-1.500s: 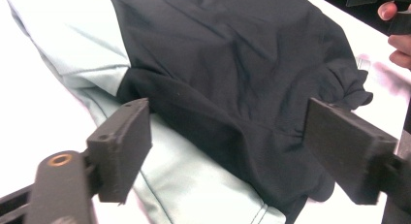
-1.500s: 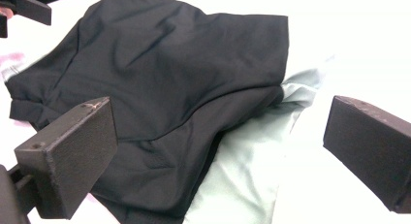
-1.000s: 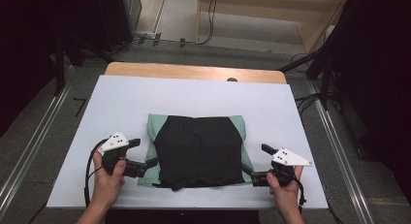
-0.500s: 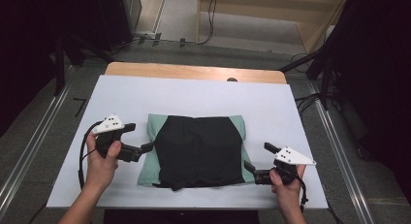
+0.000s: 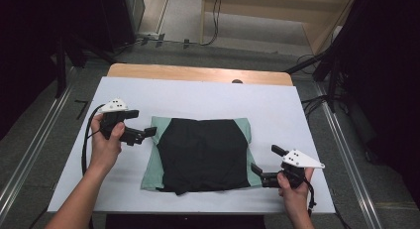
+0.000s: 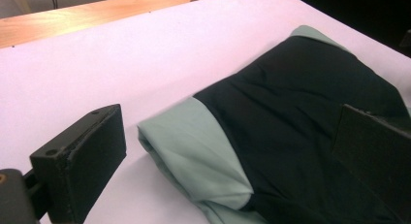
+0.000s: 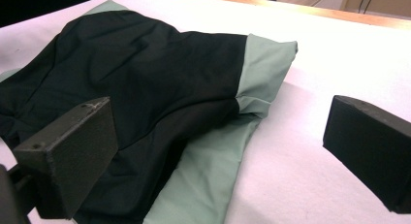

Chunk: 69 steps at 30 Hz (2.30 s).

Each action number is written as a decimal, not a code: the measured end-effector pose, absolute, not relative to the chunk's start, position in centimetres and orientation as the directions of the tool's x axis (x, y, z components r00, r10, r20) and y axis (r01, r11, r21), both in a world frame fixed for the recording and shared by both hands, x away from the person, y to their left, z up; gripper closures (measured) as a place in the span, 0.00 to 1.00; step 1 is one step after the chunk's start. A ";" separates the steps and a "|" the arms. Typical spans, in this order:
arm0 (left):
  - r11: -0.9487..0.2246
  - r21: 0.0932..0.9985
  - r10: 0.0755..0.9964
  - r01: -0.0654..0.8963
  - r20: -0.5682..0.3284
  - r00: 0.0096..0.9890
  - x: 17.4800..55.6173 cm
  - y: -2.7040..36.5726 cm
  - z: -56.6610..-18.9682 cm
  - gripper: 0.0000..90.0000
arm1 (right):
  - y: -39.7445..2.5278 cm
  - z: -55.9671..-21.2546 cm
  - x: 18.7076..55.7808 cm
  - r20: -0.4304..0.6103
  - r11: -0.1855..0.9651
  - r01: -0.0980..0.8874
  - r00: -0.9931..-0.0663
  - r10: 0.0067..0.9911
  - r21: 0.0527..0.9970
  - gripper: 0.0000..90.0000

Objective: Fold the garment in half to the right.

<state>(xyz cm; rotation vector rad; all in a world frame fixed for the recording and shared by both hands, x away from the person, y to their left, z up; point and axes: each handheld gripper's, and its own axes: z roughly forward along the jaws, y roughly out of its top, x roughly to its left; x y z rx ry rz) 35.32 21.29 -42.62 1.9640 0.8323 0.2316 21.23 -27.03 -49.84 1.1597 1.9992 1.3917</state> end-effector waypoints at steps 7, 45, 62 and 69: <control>-0.273 0.822 0.649 0.500 -0.226 0.726 37.8 21.3 -43.7 0.00 | -26.9 -49.9 21.2 0.100 0.146 0.374 -0.565 0.819 0.916 0.00; -0.305 0.560 0.662 0.770 -0.456 0.595 43.3 18.4 -49.7 0.49 | -26.6 -50.2 21.3 0.103 0.163 0.394 -0.572 0.814 0.905 0.00; -0.365 0.629 0.660 0.686 -0.345 0.667 41.8 17.5 -46.8 0.93 | -25.9 -49.9 21.2 0.088 0.177 0.381 -0.583 0.808 0.907 0.00; -0.371 0.640 0.663 0.673 -0.325 0.674 41.5 17.3 -46.5 0.93 | -25.1 -49.4 20.9 0.082 0.185 0.368 -0.603 0.794 0.911 0.00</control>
